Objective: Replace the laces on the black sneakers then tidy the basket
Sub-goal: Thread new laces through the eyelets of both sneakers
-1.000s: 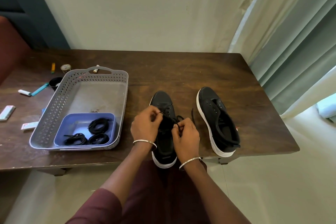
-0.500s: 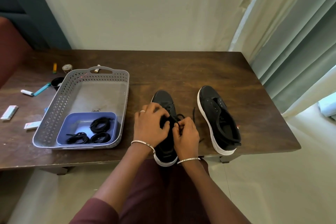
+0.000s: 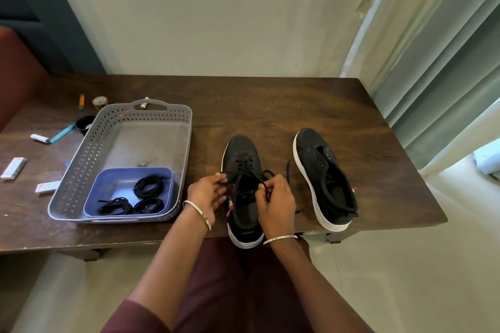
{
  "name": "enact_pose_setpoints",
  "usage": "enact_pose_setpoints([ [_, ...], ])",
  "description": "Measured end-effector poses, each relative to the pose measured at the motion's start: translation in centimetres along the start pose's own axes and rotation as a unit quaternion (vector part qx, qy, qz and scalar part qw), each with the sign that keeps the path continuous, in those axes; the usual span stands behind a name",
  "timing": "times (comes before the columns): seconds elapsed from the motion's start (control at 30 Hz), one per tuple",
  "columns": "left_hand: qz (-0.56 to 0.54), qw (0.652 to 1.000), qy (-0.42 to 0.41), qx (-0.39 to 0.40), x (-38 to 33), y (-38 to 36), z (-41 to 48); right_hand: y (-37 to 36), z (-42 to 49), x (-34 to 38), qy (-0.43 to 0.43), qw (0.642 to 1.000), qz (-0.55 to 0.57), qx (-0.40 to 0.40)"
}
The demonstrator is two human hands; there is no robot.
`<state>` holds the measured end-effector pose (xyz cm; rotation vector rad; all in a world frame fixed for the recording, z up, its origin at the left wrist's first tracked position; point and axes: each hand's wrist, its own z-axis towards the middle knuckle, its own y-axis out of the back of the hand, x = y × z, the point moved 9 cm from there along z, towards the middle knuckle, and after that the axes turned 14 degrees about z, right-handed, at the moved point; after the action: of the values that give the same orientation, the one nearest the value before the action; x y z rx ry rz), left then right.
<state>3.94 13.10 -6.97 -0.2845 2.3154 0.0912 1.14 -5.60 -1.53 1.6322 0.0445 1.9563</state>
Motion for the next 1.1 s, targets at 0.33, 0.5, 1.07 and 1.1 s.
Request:
enact_pose_setpoints([
  [0.33, 0.581, 0.608, -0.496, -0.218, -5.9, -5.1, -5.9, -0.3, 0.1, -0.6, -0.025, 1.000, 0.006, 0.010],
  [0.5, 0.506, 0.695, -0.467, -0.207, -5.9, -4.5, -5.3, -0.3, 0.1, -0.5, -0.017, 1.000, 0.007, 0.006],
  [1.07, 0.565, 0.654, -0.459, -0.204, -6.1, -4.8, -6.0, -0.4, 0.1, -0.7, -0.022, 1.000, 0.009, 0.001],
  [1.1, 0.579, 0.634, -0.472, -0.200, -5.9, -5.3, -5.8, -0.4, 0.1, -0.7, -0.025, 1.000, 0.009, 0.004],
])
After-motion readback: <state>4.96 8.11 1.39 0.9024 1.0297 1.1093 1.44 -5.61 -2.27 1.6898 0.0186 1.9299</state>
